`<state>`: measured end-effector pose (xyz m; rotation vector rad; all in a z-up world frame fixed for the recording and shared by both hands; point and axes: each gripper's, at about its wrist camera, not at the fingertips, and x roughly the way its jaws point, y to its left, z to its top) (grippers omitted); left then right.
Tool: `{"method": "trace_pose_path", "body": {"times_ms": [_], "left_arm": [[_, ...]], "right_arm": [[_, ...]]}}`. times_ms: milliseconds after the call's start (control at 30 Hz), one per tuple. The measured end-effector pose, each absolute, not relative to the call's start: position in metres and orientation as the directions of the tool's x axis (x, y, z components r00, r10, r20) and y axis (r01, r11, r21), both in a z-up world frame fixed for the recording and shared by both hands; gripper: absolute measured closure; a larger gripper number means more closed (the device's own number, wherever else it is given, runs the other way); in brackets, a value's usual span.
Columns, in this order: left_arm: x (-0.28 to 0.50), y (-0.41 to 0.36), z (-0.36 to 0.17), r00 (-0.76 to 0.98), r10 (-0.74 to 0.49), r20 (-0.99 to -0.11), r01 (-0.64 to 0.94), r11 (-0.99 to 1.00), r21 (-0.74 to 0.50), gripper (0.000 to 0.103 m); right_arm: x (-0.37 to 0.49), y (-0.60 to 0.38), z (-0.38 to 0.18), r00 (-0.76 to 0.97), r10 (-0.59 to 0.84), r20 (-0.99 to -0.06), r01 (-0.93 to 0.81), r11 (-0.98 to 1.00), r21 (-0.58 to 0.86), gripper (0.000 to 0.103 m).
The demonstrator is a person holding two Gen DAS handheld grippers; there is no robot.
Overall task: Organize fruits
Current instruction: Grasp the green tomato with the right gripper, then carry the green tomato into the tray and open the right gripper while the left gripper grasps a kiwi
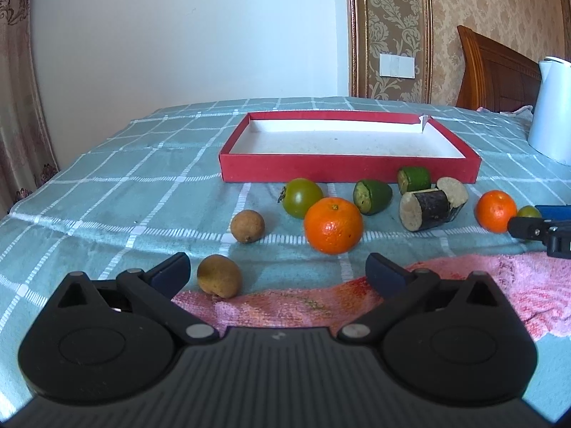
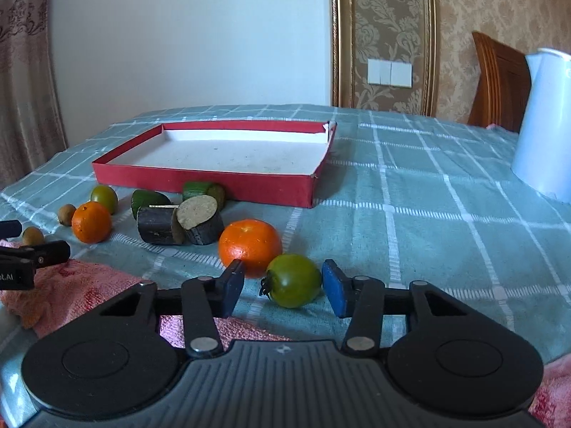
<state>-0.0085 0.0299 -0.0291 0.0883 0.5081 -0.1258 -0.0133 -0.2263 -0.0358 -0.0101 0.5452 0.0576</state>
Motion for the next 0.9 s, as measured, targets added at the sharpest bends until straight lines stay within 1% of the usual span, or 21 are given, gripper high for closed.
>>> {"method": "trace_pose_path", "body": {"times_ms": [200,267,300,533,600,700,800,867,900], "left_arm": [[-0.013,0.033,-0.032,0.866,-0.082,-0.493,0.133,0.989,0.068,0.0],[-0.016,0.034,-0.032,0.872,-0.073,-0.485,0.128,0.989,0.08,0.0],[-0.018,0.035,-0.032,0.875,-0.073,-0.478,0.127,0.988,0.082,0.0],[-0.04,0.048,-0.033,0.913,-0.068,-0.401,0.122,0.987,0.109,0.0],[-0.041,0.051,-0.031,0.918,-0.063,-0.393,0.115,0.987,0.109,0.0],[-0.029,0.054,-0.028,0.909,-0.047,-0.414,0.096,0.99,0.099,0.0],[-0.012,0.057,-0.029,0.889,-0.032,-0.456,0.078,0.993,0.083,0.001],[-0.002,0.056,-0.031,0.874,-0.034,-0.485,0.086,0.993,0.085,0.007],[0.003,0.056,-0.032,0.865,-0.042,-0.499,0.096,0.992,0.082,0.013]], "right_arm": [[-0.008,-0.233,-0.034,0.835,0.073,-0.545,-0.072,0.997,0.022,0.055],[-0.008,-0.234,-0.035,0.838,0.066,-0.541,-0.062,0.998,0.026,0.065],[-0.01,-0.235,-0.035,0.842,0.056,-0.537,-0.052,0.998,0.021,0.068],[-0.013,-0.247,-0.033,0.846,0.062,-0.529,-0.024,0.997,0.077,0.068],[-0.013,-0.248,-0.032,0.849,0.064,-0.524,-0.025,0.996,0.082,0.068],[-0.014,-0.247,-0.03,0.853,0.08,-0.515,-0.037,0.995,0.093,0.068],[-0.017,-0.244,-0.026,0.86,0.09,-0.503,-0.047,0.994,0.098,0.068],[-0.019,-0.244,-0.023,0.862,0.095,-0.497,-0.05,0.993,0.103,0.068],[-0.018,-0.244,-0.021,0.862,0.101,-0.496,-0.053,0.993,0.109,0.068]]}}
